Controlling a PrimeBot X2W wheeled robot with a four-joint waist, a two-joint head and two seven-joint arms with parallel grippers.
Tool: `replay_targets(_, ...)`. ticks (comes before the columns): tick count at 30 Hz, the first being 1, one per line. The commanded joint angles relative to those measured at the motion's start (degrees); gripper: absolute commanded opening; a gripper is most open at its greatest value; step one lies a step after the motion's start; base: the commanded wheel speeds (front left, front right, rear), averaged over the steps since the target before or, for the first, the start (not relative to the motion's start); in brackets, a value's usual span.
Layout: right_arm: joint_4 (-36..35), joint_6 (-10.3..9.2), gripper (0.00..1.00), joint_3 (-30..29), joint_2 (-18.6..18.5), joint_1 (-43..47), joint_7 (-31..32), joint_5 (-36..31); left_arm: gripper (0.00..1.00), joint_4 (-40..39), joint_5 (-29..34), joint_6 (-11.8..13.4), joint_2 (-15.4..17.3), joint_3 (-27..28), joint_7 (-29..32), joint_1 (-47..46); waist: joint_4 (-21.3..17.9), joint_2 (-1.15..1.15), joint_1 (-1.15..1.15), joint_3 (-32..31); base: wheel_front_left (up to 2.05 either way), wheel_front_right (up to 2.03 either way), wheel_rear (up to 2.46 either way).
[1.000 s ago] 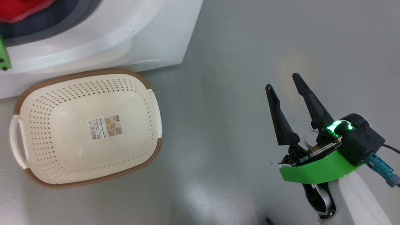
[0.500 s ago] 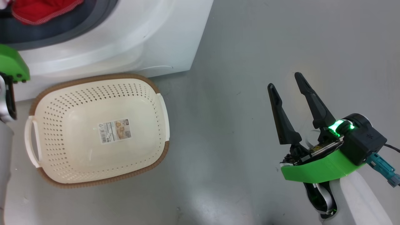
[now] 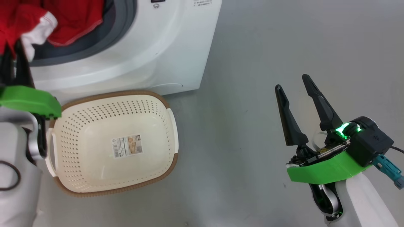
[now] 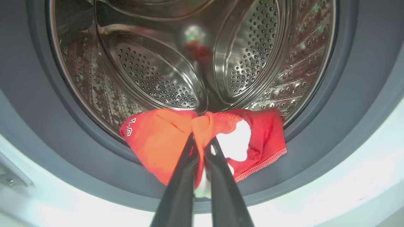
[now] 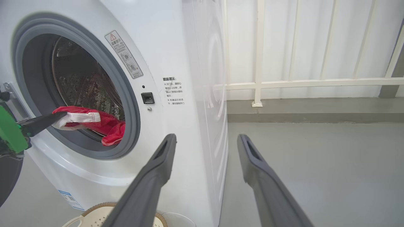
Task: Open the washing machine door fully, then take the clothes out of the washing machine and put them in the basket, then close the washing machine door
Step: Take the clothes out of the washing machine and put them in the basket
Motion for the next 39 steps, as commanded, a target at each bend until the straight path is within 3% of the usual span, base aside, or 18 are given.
replay_targets(1, -1.25, 0.36, 1.00, 0.76, 0.02, 1.35, -0.36, -0.20, 0.00, -2.69, -0.53, 0.32, 2.12, 1.84, -0.69, 1.53, 0.50, 0.00, 0.00, -1.35, 0.00, 0.00, 0.00)
replay_targets(18, -1.20, 0.36, 1.00, -1.36, 0.02, 4.89, -0.36, -0.72, 0.00, -17.30, -1.29, 1.45, -0.90, 1.48, -0.39, 16.35, 1.84, 0.00, 0.00, -8.42, 0.00, 0.00, 0.00)
replay_targets(39, -1.58, 0.36, 1.00, -2.48, 0.02, 6.48, -0.36, -0.69, 0.00, -36.95, -0.63, 6.13, -0.62, -0.23, 6.00, 26.80, 1.78, 0.00, 0.00, -11.95, 0.00, 0.00, 0.00)
